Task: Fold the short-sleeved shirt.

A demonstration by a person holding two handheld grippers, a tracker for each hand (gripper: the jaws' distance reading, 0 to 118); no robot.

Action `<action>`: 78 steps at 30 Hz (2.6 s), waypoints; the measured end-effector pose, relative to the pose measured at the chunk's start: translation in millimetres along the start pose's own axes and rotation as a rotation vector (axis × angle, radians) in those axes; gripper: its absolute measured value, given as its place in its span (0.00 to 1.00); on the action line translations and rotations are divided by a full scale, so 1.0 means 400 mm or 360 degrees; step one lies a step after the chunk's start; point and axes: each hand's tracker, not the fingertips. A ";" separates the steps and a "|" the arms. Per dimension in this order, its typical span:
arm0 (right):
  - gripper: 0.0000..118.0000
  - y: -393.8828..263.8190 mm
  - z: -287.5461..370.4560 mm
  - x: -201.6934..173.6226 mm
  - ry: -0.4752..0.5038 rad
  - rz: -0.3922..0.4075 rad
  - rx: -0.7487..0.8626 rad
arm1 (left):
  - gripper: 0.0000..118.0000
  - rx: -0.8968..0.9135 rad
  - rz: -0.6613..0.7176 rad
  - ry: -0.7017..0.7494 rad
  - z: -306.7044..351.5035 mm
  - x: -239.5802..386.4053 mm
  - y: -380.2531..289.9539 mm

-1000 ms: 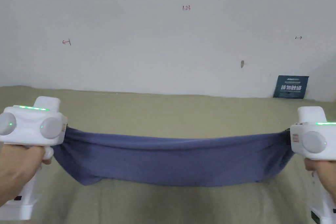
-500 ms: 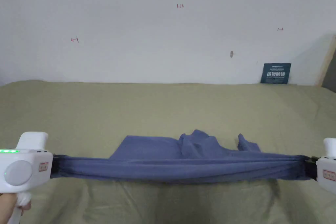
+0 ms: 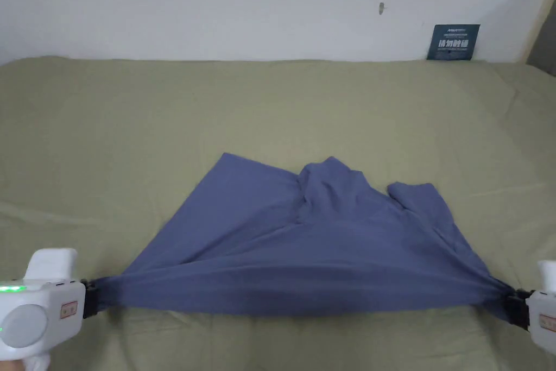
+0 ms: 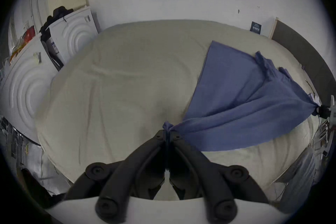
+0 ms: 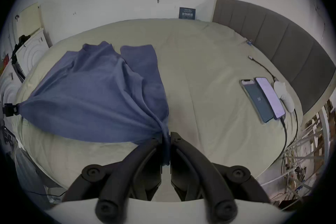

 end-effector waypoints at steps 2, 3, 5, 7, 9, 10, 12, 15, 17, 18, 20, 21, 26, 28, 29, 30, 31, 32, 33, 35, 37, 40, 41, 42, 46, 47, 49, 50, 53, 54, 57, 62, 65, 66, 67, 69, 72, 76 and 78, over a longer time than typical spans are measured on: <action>0.06 -0.001 -0.015 -0.005 -0.0010 0.0012 -0.0021 | 0.01 -0.0009 0.0025 0.0001 -0.008 -0.002 -0.001; 0.06 -0.001 -0.022 -0.007 -0.0019 0.0017 -0.0043 | 0.01 -0.0020 0.0043 -0.0010 -0.011 -0.006 0.001; 0.07 -0.001 -0.033 -0.008 -0.0012 0.0013 -0.0084 | 0.01 -0.0026 0.0058 -0.0016 -0.018 -0.010 0.000; 0.17 -0.004 -0.032 -0.011 -0.0018 0.0007 -0.0088 | 0.04 -0.0029 0.0065 -0.0037 -0.016 -0.014 0.002; 0.81 0.003 -0.018 -0.023 -0.0035 -0.0012 -0.0098 | 0.57 -0.0021 0.0059 -0.0102 -0.005 -0.016 0.002; 1.00 0.006 -0.007 -0.027 -0.0035 -0.0029 -0.0101 | 0.91 -0.0023 0.0052 -0.0128 -0.001 -0.019 0.002; 0.92 0.014 0.055 -0.052 -0.0020 -0.0080 0.0127 | 0.98 -0.0016 0.0052 -0.0133 0.011 -0.018 -0.003; 0.95 0.021 0.090 -0.112 0.0024 0.0042 0.0079 | 0.92 0.0070 0.0034 -0.0125 0.040 -0.010 -0.011; 0.69 0.021 0.120 -0.162 0.0133 0.0081 0.0115 | 0.56 0.0098 0.0037 -0.0089 0.056 -0.007 -0.021; 0.36 0.022 0.118 -0.195 0.0164 0.0089 0.0140 | 0.20 0.0114 0.0046 -0.0074 0.065 -0.007 -0.027; 0.00 0.009 0.137 -0.249 0.0236 0.0094 0.0234 | 0.00 0.0124 0.0055 -0.0078 0.069 -0.017 -0.038; 0.00 0.000 0.141 -0.280 0.0224 0.0095 0.0262 | 0.00 0.0122 0.0079 -0.0054 0.067 -0.021 -0.046; 0.00 -0.031 0.149 -0.381 0.0349 0.0114 0.0257 | 0.00 0.0033 0.0127 -0.0106 0.070 -0.062 -0.070; 0.00 -0.036 0.148 -0.411 0.0351 0.0163 0.0258 | 0.00 0.0019 0.0128 -0.0093 0.068 -0.083 -0.071; 0.00 -0.039 0.148 -0.422 0.0363 0.0175 0.0258 | 0.00 0.0012 0.0146 -0.0104 0.066 -0.097 -0.075; 0.00 -0.043 0.149 -0.427 0.0387 0.0169 0.0256 | 0.00 0.0004 0.0174 -0.0123 0.064 -0.110 -0.072; 0.00 -0.045 0.150 -0.435 0.0397 0.0161 0.0254 | 0.00 0.0001 0.0195 -0.0148 0.060 -0.121 -0.065; 0.00 -0.046 0.149 -0.441 0.0409 0.0161 0.0249 | 0.00 -0.0005 0.0199 -0.0163 0.055 -0.129 -0.056; 0.00 -0.046 0.146 -0.449 0.0419 0.0167 0.0239 | 0.00 0.0008 0.0199 -0.0176 0.055 -0.131 -0.050; 0.00 -0.048 0.144 -0.457 0.0427 0.0169 0.0235 | 0.35 0.0008 0.0173 -0.0204 0.042 -0.132 -0.025; 0.00 -0.050 0.138 -0.464 0.0444 0.0163 0.0213 | 1.00 -0.0041 0.0146 -0.0266 0.010 -0.128 -0.003; 0.00 -0.058 0.137 -0.474 0.0456 0.0171 0.0190 | 0.89 -0.0033 0.0158 -0.0169 -0.046 -0.128 0.026; 0.00 -0.062 0.134 -0.476 0.0452 0.0185 0.0182 | 0.89 -0.0048 0.0133 -0.0164 -0.057 -0.105 0.015; 0.00 -0.065 0.127 -0.474 0.0450 0.0193 0.0176 | 0.85 -0.0066 0.0113 -0.0158 -0.070 -0.094 0.014; 0.00 -0.066 0.108 -0.462 0.0433 0.0196 0.0142 | 0.02 -0.0158 0.0023 -0.0196 -0.087 -0.053 0.006; 0.00 -0.062 0.101 -0.457 0.0434 0.0196 0.0137 | 0.02 -0.0161 0.0018 -0.0270 -0.088 -0.042 -0.003; 0.00 -0.050 0.088 -0.448 0.0431 0.0194 0.0131 | 0.02 -0.0182 -0.0021 -0.0181 -0.093 -0.029 -0.002; 0.00 -0.037 0.080 -0.440 0.0434 0.0188 0.0127 | 0.02 -0.0166 -0.0008 -0.0185 -0.093 -0.031 0.001; 0.00 0.023 0.050 -0.415 0.0415 0.0179 0.0141 | 0.02 -0.0184 0.0071 -0.0202 -0.092 -0.046 0.009; 0.00 0.053 0.036 -0.405 0.0393 0.0190 0.0156 | 0.02 -0.0188 0.0083 -0.0210 -0.092 -0.048 0.009; 0.00 0.163 -0.034 -0.380 0.0352 0.0218 0.0155 | 0.02 -0.0188 0.0080 -0.0188 -0.093 -0.033 0.007; 0.00 0.365 -0.205 -0.370 0.0332 0.0231 0.0084 | 0.02 -0.0188 0.0085 -0.0162 -0.100 -0.022 0.009; 0.00 0.468 -0.319 -0.389 0.0335 0.0274 0.0018 | 0.02 -0.0204 0.0102 -0.0166 -0.106 -0.024 0.019; 0.00 0.498 -0.356 -0.396 0.0344 0.0281 -0.0019 | 0.02 -0.0211 0.0105 -0.0171 -0.109 -0.026 0.023; 0.01 0.523 -0.387 -0.402 0.0344 0.0282 -0.0030 | 0.02 -0.0217 0.0109 -0.0177 -0.111 -0.028 0.026; 0.32 0.562 -0.436 -0.411 0.0343 0.0275 -0.0036 | 0.02 -0.0227 0.0129 -0.0187 -0.117 -0.030 0.028; 0.95 0.592 -0.518 -0.426 0.0408 0.0292 -0.0222 | 0.02 -0.0238 0.0136 -0.0194 -0.128 -0.028 0.036; 0.94 0.551 -0.550 -0.468 0.0260 0.0510 -0.0329 | 0.02 -0.0243 0.0117 -0.0181 -0.136 -0.014 0.042; 0.93 0.567 -0.576 -0.446 0.0305 0.0400 -0.0281 | 0.02 -0.0242 0.0111 -0.0181 -0.142 -0.022 0.035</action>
